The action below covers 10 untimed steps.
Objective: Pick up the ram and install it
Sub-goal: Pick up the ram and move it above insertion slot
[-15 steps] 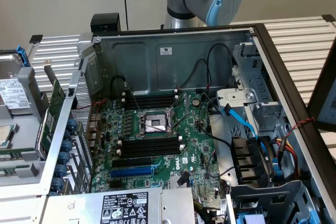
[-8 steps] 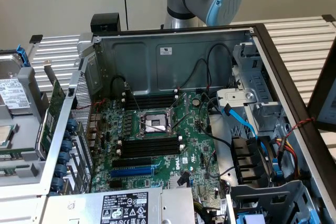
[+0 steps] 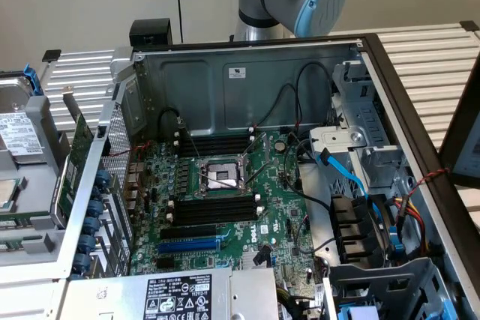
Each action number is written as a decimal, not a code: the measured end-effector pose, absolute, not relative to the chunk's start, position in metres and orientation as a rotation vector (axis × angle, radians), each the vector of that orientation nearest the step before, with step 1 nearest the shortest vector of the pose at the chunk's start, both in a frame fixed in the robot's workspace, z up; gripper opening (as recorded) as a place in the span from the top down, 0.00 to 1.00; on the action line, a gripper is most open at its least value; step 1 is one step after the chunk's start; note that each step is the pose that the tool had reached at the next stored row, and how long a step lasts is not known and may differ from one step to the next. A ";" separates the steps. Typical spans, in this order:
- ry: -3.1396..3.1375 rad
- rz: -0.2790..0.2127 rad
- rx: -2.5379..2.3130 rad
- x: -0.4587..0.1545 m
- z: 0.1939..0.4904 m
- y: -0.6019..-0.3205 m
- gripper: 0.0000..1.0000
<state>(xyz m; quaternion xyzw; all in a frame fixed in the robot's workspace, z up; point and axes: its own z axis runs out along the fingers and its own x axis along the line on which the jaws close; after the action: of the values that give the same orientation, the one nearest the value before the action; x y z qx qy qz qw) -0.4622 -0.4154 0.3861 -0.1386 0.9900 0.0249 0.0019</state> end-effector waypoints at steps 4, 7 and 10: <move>3.090 0.078 -0.547 -0.462 0.385 -0.415 0.89; 3.076 0.079 -0.633 -0.462 0.385 -0.415 0.89; 3.059 0.079 -0.716 -0.462 0.385 -0.415 0.89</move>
<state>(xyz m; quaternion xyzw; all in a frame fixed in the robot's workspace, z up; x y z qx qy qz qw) -0.4622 -0.4154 0.3846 -0.2278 0.9734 0.0250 -0.0003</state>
